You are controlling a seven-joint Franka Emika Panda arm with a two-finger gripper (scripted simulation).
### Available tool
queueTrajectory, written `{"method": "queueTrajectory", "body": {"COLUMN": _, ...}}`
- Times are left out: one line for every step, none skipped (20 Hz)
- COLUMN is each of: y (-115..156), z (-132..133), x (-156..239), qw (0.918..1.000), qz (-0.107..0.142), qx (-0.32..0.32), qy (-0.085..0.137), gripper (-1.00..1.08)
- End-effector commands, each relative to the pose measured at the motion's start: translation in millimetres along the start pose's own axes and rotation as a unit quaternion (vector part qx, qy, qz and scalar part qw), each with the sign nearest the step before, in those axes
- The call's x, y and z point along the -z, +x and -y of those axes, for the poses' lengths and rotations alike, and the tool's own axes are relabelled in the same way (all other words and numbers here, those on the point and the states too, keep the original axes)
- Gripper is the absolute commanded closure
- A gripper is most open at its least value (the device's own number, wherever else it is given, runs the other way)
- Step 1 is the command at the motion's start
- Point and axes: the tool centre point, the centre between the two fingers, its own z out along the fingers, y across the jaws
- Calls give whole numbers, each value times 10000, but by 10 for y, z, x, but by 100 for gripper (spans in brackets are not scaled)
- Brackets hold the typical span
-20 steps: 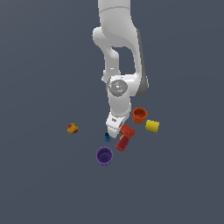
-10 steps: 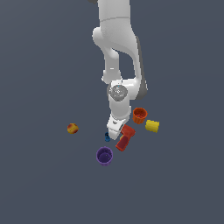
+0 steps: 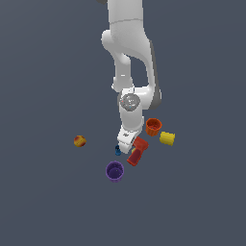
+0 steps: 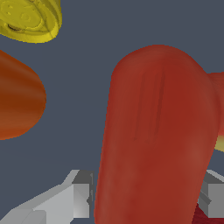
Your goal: Pick up a designated object from a clutter of objects.
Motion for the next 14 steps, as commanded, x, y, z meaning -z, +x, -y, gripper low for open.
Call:
{"method": "queueTrajectory", "body": {"y": 0, "z": 1, "x": -1, "qw": 10000, "qz": 0, "qx": 1, "qy": 1, "gripper": 108}}
{"method": "queueTrajectory", "body": {"y": 1, "z": 2, "x": 1, "qw": 10000, "qz": 0, "qx": 1, "qy": 1, "gripper": 108}}
{"method": "queueTrajectory", "body": {"y": 2, "z": 4, "x": 7, "qw": 10000, "qz": 0, "qx": 1, "qy": 1, "gripper": 108}}
{"method": "queueTrajectory", "body": {"y": 4, "z": 8, "x": 18, "qw": 10000, "qz": 0, "qx": 1, "qy": 1, "gripper": 108}}
{"method": "queueTrajectory", "body": {"y": 7, "z": 14, "x": 33, "qw": 10000, "qz": 0, "qx": 1, "qy": 1, "gripper": 108}}
{"method": "queueTrajectory", "body": {"y": 11, "z": 22, "x": 52, "qw": 10000, "qz": 0, "qx": 1, "qy": 1, "gripper": 108}}
{"method": "queueTrajectory", "body": {"y": 15, "z": 31, "x": 75, "qw": 10000, "qz": 0, "qx": 1, "qy": 1, "gripper": 108}}
{"method": "queueTrajectory", "body": {"y": 21, "z": 42, "x": 102, "qw": 10000, "qz": 0, "qx": 1, "qy": 1, "gripper": 108}}
{"method": "queueTrajectory", "body": {"y": 27, "z": 54, "x": 134, "qw": 10000, "qz": 0, "qx": 1, "qy": 1, "gripper": 108}}
{"method": "queueTrajectory", "body": {"y": 34, "z": 69, "x": 169, "qw": 10000, "qz": 2, "qx": 1, "qy": 0, "gripper": 108}}
{"method": "queueTrajectory", "body": {"y": 42, "z": 85, "x": 210, "qw": 10000, "qz": 2, "qx": 1, "qy": 0, "gripper": 108}}
{"method": "queueTrajectory", "body": {"y": 51, "z": 103, "x": 254, "qw": 10000, "qz": 2, "qx": 1, "qy": 0, "gripper": 108}}
{"method": "queueTrajectory", "body": {"y": 61, "z": 122, "x": 303, "qw": 10000, "qz": 2, "qx": 1, "qy": 0, "gripper": 108}}
{"method": "queueTrajectory", "body": {"y": 71, "z": 143, "x": 357, "qw": 10000, "qz": 2, "qx": 1, "qy": 0, "gripper": 108}}
